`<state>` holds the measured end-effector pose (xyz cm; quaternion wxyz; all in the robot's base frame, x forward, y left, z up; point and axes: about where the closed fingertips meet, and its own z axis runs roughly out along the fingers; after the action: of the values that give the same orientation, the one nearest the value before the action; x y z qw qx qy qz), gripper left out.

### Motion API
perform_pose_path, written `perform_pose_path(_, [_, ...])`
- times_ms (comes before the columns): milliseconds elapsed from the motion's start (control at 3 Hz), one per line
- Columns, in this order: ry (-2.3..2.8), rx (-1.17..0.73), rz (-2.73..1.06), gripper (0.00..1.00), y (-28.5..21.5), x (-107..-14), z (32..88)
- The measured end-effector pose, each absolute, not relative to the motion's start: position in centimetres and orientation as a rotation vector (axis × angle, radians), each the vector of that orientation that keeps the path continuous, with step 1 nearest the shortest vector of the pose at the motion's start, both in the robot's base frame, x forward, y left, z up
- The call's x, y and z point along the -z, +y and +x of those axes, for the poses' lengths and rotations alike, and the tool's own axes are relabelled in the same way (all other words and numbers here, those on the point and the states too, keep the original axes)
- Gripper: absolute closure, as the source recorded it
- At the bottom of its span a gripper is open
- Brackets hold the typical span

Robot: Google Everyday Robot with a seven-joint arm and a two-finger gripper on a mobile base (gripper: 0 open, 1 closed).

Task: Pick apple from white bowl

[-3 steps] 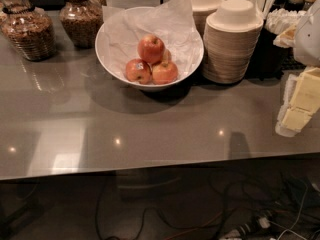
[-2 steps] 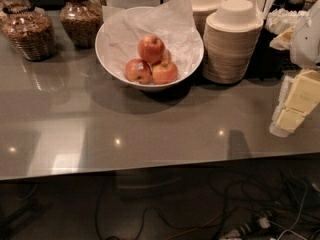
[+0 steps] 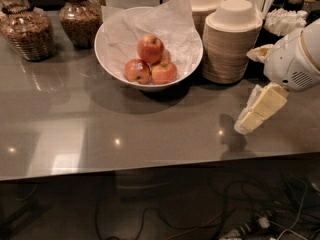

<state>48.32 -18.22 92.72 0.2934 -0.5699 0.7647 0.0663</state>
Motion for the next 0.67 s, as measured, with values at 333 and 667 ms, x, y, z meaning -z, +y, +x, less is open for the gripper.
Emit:
perform_pose_path(333, [1.861,-0.289,-1.376,0.00,-15.7,-92.7,51.9])
perform_pose_path(667, [1.680,-0.347,-1.264,0.00,-12.8,-95.2,56.2])
